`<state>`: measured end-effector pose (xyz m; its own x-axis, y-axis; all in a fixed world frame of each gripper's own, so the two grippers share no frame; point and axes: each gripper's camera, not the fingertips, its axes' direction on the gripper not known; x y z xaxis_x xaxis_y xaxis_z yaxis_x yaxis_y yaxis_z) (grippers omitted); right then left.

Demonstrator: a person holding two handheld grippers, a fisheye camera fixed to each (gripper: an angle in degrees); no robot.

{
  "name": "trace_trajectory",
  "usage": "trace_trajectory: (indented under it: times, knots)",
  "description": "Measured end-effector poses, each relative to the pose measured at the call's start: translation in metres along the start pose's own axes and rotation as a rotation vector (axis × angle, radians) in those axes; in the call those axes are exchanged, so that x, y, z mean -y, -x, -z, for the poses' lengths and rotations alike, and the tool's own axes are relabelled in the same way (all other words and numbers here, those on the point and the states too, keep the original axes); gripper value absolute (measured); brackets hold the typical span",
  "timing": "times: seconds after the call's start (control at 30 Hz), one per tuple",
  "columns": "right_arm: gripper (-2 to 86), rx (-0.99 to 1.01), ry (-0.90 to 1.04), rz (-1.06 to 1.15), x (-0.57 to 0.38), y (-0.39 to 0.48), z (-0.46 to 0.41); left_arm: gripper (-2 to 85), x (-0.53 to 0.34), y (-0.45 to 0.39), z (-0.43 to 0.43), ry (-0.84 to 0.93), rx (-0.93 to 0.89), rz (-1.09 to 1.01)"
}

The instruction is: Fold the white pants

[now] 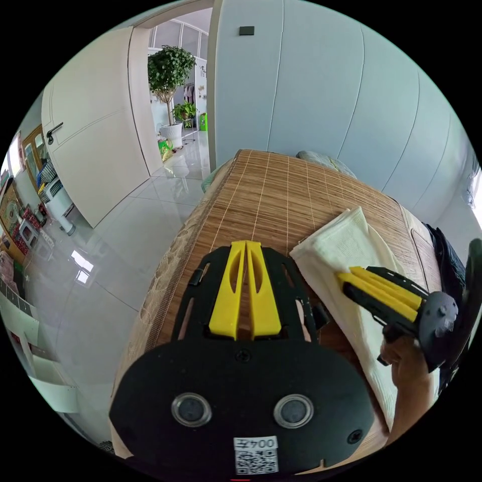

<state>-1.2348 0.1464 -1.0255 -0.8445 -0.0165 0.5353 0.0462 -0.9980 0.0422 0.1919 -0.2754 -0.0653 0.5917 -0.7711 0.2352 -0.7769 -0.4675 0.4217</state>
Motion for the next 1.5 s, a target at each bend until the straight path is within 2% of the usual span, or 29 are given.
trace_trajectory:
  times: [0.17, 0.23, 0.33, 0.4, 0.57, 0.63, 0.7, 0.8, 0.93, 1.0, 1.1, 1.13, 1.17, 1.23, 1.37, 1.5]
  knots:
    - [3.5, 0.332, -0.215, -0.358, -0.034, -0.098, 0.048, 1.0, -0.002, -0.006, -0.003, 0.023, -0.019, -0.007]
    - [3.5, 0.382, -0.314, -0.442, -0.047, -0.122, 0.065, 1.0, -0.003, -0.009, -0.005, 0.029, -0.017, -0.006]
    - [3.5, 0.294, -0.392, -0.412, -0.046, -0.126, 0.083, 1.0, -0.004, -0.01, -0.003, 0.021, -0.02, 0.001]
    - [3.6, 0.25, -0.342, -0.343, -0.033, -0.113, 0.07, 1.0, -0.006, -0.012, -0.003, 0.021, -0.012, -0.002]
    - [4.3, 0.239, 0.111, -0.111, -0.004, -0.042, -0.048, 1.0, -0.009, -0.018, -0.003, 0.023, 0.0, -0.011]
    - [4.2, 0.155, 0.047, -0.065, -0.003, -0.033, -0.035, 1.0, -0.01, -0.019, 0.0, 0.014, -0.011, -0.007]
    - [4.2, 0.163, 0.004, -0.072, -0.004, -0.036, -0.026, 1.0, -0.012, -0.023, 0.0, 0.014, -0.015, -0.014]
    - [5.0, 0.281, 0.106, -0.144, -0.009, -0.049, -0.054, 1.0, -0.015, -0.032, -0.004, 0.033, -0.011, -0.033]
    - [10.4, 0.375, 0.022, -0.171, -0.01, -0.069, -0.033, 1.1, -0.016, -0.033, -0.002, 0.031, -0.013, -0.028]
    - [12.5, 0.356, -0.021, -0.187, -0.013, -0.074, -0.02, 1.1, -0.015, -0.032, 0.002, 0.021, -0.019, -0.019]
    - [13.2, 0.302, 0.072, -0.104, -0.015, -0.057, -0.033, 1.1, -0.015, -0.037, 0.004, 0.024, -0.019, -0.033]
    - [12.5, 0.266, 0.166, -0.043, -0.016, -0.043, -0.051, 1.0, -0.016, -0.039, 0.005, 0.021, -0.015, -0.039]
    - [8.2, 0.141, 0.135, 0.005, -0.021, -0.032, -0.056, 1.0, -0.016, -0.042, 0.007, 0.013, -0.003, -0.052]
    - [5.4, 0.036, 0.117, -0.022, -0.023, -0.029, -0.058, 0.9, -0.015, -0.044, 0.014, -0.008, 0.022, -0.064]
    - [4.7, 0.251, 0.114, -0.174, -0.027, -0.041, -0.056, 0.8, -0.012, -0.042, 0.021, -0.026, 0.04, -0.059]
    - [5.2, 0.356, 0.131, -0.191, -0.037, -0.015, -0.06, 0.7, -0.011, -0.037, 0.018, -0.008, 0.038, -0.041]
